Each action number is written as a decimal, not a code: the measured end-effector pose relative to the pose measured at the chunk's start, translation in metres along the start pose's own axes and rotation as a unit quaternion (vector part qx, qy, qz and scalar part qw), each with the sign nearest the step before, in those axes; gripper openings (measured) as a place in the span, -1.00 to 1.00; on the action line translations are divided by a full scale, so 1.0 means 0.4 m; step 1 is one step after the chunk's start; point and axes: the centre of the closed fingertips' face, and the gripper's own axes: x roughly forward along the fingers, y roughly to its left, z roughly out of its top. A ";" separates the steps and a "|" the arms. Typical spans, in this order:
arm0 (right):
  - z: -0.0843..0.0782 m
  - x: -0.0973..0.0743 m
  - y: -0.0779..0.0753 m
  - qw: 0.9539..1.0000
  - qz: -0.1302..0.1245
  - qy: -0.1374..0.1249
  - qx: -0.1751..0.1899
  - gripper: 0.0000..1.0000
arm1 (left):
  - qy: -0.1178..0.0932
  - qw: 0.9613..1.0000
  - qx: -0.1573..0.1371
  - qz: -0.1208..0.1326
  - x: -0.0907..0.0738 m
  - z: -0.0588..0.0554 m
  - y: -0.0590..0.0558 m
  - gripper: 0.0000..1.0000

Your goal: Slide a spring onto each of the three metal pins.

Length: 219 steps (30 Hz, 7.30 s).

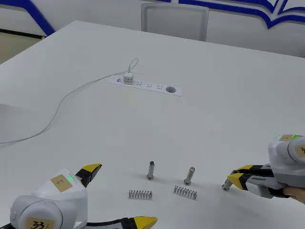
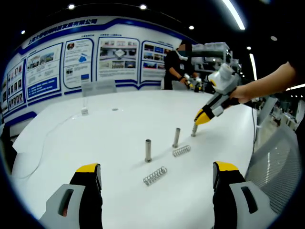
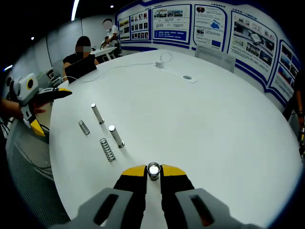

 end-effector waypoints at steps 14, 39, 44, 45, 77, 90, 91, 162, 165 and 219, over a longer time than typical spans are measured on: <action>-0.016 0.015 0.003 1.000 0.000 0.011 -0.005 -0.77 | -0.002 1.000 -0.002 0.002 -0.002 0.002 0.002 0.99; -0.013 -0.011 -0.001 1.000 -0.006 -0.001 0.012 -0.68 | -0.001 1.000 -0.004 -0.005 -0.002 0.003 -0.008 0.99; -0.001 -0.036 0.004 1.000 -0.010 -0.012 -0.001 -0.65 | -0.009 1.000 -0.010 -0.004 -0.004 0.013 -0.005 0.99; 0.002 -0.040 0.005 1.000 -0.011 -0.013 -0.005 -0.65 | -0.011 1.000 -0.013 -0.003 -0.005 0.015 -0.004 0.99; 0.015 0.026 0.202 0.991 0.076 -0.006 -0.110 -0.64 | -0.007 1.000 -0.002 -0.010 0.000 0.009 -0.013 0.98; 0.007 0.080 0.213 0.990 0.086 0.003 -0.111 -0.64 | -0.004 1.000 0.000 -0.013 0.000 0.005 -0.016 0.98; 0.006 0.083 0.215 0.990 0.088 0.004 -0.112 -0.64 | -0.003 1.000 0.000 -0.013 0.000 0.004 -0.016 0.98; 0.108 -0.100 0.370 0.948 0.163 -0.053 -0.268 -0.78 | -0.013 0.979 0.106 -0.173 0.055 0.114 -0.171 0.14; 0.113 -0.106 0.378 0.943 0.162 -0.053 -0.287 -0.78 | -0.007 0.974 0.129 -0.187 0.061 0.117 -0.181 0.13; 0.128 -0.154 0.391 0.922 0.190 -0.080 -0.329 -0.77 | -0.008 0.925 0.272 -0.266 0.039 0.134 -0.266 -0.82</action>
